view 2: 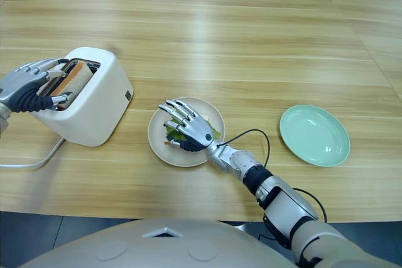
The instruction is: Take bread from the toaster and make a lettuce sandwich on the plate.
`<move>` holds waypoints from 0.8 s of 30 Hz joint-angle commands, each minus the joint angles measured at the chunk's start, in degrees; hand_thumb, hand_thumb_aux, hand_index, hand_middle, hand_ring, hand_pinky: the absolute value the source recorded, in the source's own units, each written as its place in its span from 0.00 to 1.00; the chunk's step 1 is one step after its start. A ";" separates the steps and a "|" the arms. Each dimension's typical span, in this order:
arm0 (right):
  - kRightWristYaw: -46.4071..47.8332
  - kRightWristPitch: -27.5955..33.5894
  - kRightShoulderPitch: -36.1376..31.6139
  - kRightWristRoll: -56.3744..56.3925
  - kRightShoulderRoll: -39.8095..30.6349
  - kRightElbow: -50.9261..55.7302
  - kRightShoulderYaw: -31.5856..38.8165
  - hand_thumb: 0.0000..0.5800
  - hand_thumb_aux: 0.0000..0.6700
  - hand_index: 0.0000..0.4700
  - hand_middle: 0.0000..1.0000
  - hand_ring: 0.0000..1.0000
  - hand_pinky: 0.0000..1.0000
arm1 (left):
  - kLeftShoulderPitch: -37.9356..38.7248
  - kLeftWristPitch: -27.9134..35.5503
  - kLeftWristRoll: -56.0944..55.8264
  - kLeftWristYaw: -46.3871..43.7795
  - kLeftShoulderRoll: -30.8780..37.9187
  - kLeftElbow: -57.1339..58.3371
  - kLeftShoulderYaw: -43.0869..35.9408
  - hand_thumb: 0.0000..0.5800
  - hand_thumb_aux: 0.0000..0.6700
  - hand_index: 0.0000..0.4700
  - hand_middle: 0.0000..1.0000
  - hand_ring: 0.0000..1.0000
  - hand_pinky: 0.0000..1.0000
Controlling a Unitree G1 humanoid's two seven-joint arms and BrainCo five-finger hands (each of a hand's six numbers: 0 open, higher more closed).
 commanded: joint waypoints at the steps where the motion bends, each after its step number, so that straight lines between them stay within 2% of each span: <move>1: -0.71 -0.80 1.45 1.29 -1.57 -2.92 -0.93 0.00 0.00 0.00 0.00 0.00 0.00 | 0.54 0.71 0.68 -1.77 0.49 -0.85 -2.35 1.00 1.00 0.98 0.00 0.00 0.00; 11: -3.83 0.34 4.99 3.10 -3.70 -12.60 -6.09 0.00 0.00 0.00 0.00 0.00 0.00 | -1.87 -1.93 -4.33 -2.12 -0.36 -1.41 -3.03 1.00 1.00 0.98 0.01 0.01 0.01; 13: -3.90 0.56 5.52 3.38 -4.10 -13.98 -7.22 0.00 0.00 0.00 0.00 0.00 0.00 | -2.73 -2.03 -5.17 -1.94 -0.62 -1.17 -2.82 1.00 1.00 0.98 0.25 0.25 0.25; 14: -3.82 0.64 5.74 3.50 -4.25 -14.53 -7.69 0.00 0.00 0.00 0.00 0.00 0.00 | -3.06 -2.14 -5.55 -1.92 -0.74 -0.98 -2.84 1.00 1.00 0.98 0.25 0.25 0.25; 15: -3.77 0.67 5.94 3.63 -4.33 -14.93 -8.09 0.00 0.00 0.00 0.00 0.00 0.00 | -3.41 -2.20 -5.95 -1.89 -0.93 -0.85 -2.84 1.00 1.00 0.98 0.31 0.31 0.31; 16: -3.70 0.67 6.11 3.72 -4.38 -15.21 -8.40 0.00 0.00 0.00 0.00 0.00 0.00 | -3.83 -2.15 -6.38 -1.84 -1.19 -0.77 -2.77 1.00 1.00 0.98 0.62 0.62 0.62; 17: -3.62 0.66 6.28 3.72 -4.40 -15.44 -8.60 0.00 0.00 0.00 0.00 0.00 0.00 | -4.13 -1.99 -6.82 -1.72 -1.44 -0.80 -2.48 1.00 1.00 0.98 0.78 0.78 0.78; 18: -3.55 0.67 6.43 3.69 -4.42 -15.60 -8.79 0.00 0.00 0.00 0.00 0.00 0.00 | -4.52 -1.69 -7.11 -1.55 -1.64 -0.73 -2.20 1.00 1.00 0.98 0.78 0.78 0.78; 19: -3.50 0.66 6.53 3.66 -4.42 -15.68 -8.95 0.00 0.00 0.00 0.00 0.00 0.00 | -4.89 -1.66 -7.05 -1.26 -1.67 -0.50 -2.05 1.00 1.00 0.98 1.00 1.00 1.00; 24: -3.75 0.88 7.11 3.54 -4.31 -16.20 -9.56 0.00 0.00 0.00 0.00 0.00 0.00 | -6.52 -0.89 -8.01 0.08 -2.10 0.46 -0.79 1.00 1.00 0.98 1.00 1.00 1.00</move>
